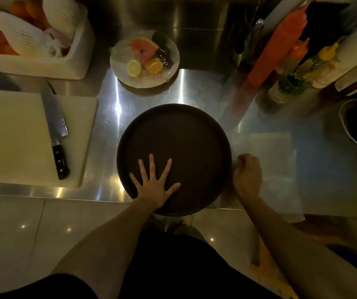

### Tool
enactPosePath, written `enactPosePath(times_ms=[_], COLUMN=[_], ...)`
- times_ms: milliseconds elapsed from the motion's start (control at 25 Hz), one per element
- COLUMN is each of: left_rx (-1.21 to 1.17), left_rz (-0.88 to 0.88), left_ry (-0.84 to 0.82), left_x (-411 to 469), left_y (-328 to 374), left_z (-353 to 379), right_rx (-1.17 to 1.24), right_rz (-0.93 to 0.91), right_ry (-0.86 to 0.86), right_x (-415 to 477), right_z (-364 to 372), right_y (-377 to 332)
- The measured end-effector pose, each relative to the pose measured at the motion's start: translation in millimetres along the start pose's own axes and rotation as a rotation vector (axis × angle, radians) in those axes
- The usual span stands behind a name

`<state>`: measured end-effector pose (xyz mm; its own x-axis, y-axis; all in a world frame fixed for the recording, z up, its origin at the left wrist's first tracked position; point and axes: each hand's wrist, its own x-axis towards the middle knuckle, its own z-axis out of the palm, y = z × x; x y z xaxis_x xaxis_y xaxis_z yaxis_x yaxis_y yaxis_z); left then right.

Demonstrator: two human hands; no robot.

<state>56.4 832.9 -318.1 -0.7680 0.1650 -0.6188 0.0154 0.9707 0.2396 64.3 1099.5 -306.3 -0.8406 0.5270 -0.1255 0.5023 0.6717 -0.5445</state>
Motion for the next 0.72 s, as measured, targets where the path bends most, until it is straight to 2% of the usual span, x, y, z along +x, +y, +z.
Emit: enactPosePath(times_ms=[200,280,440,520,600,680,720], left_rx=[0.0,0.001,-0.017,-0.042,-0.112,-0.372,-0.616], left_rz=[0.004,0.008,0.01,0.022,0.031,0.014,0.004], left_ry=[-0.001,0.004,-0.002,-0.013,-0.027,-0.026,-0.004], left_x=[2,2,4,3,4,3,-1], left_y=[-1,-2,-4,-5,-9,-12,-13], left_z=[1,1,2,0,-5,-19,-31], right_rx=[0.01,0.041,0.092,0.182,0.363,0.542,0.636], right_rz=[-0.195,-0.314,-0.514,-0.501,-0.406,-0.284,-0.205], right_ry=[0.019,-0.058,-0.328,-0.475,-0.625,-0.707,-0.746], right_x=[-2,-13,-32,-38,-42,-40,-38], right_z=[-1,1,4,-6,-22,-34,-38], right_y=[-39,-60,-101,-122,-143,-156,-161])
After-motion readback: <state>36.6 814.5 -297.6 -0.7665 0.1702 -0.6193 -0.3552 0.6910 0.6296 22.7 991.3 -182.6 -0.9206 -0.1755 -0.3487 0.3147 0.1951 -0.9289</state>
